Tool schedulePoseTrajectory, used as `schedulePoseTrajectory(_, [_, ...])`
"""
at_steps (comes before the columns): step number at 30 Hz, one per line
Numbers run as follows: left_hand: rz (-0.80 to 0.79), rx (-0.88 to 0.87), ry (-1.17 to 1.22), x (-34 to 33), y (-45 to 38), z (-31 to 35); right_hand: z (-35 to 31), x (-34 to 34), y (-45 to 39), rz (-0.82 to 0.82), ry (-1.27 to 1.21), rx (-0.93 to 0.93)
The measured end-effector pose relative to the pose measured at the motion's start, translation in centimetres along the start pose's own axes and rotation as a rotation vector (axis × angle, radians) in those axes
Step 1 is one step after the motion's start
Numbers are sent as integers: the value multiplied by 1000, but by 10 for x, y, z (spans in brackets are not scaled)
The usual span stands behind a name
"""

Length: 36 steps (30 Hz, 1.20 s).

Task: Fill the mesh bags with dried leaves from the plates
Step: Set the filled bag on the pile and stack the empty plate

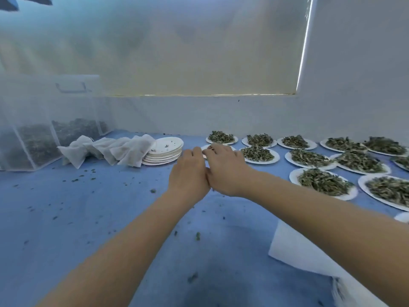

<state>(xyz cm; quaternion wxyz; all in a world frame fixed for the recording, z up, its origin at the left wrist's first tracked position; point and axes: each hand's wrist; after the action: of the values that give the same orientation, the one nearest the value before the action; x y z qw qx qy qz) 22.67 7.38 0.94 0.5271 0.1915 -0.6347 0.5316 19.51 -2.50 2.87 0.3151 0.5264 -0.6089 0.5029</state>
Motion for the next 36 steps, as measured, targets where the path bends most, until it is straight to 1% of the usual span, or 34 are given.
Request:
schedulePoseTrajectory(4, [-76,-98,56,12,46,69,21,28,86,-3,36,-71])
schedulePoseTrajectory(7, [-114,-163,118,9,75,113,42,47,140,-62,105,-140])
schedulePoseTrajectory(10, [-139,-193,154,-5,91,145,66,62,175,-140,146,-201])
schedulePoseTrajectory(11, [-169,-185,136,-11,92,152,74,66,183,-164,142,-229])
schedulePoseTrajectory(13, [-255,-128,24,-23,90,157,91,71,194,-201,125,-303])
schedulePoseTrajectory(16, [-435,25,-126,-40,79,149,112,69,203,-236,85,-400])
schedulePoseTrajectory(18, [-512,100,-109,-49,74,145,118,63,205,-255,65,-411])
schedulePoseTrajectory(22, [-538,135,50,-54,71,145,120,50,198,-256,56,-398])
schedulePoseTrajectory(24, [-521,153,141,-52,68,144,120,49,193,-206,17,-392])
schedulePoseTrajectory(26, [-453,186,310,-46,65,140,122,51,187,-118,-56,-367])
schedulePoseTrajectory(29, [-311,251,598,-31,61,128,124,61,178,69,-287,-340])
schedulePoseTrajectory(30, [-255,271,683,-24,59,124,124,65,175,108,-376,-346])
schedulePoseTrajectory(31, [-193,289,761,-15,57,119,125,69,172,118,-458,-354])
schedulePoseTrajectory(33, [-55,301,853,1,51,111,123,75,166,79,-576,-346])
schedulePoseTrajectory(35, [50,284,887,18,43,103,116,81,158,49,-603,-310])
schedulePoseTrajectory(36, [84,280,893,25,39,100,113,85,151,80,-604,-283])
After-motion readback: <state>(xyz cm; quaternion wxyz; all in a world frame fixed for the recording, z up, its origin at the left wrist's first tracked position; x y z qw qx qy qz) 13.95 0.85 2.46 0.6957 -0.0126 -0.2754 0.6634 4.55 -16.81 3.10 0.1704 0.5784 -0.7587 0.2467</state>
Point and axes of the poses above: each hand's wrist, its own y-axis away from the middle knuckle, its own x-axis out of the back of the hand, z = x × y, and after that the axes turned 13 degrees about -y, right-handed
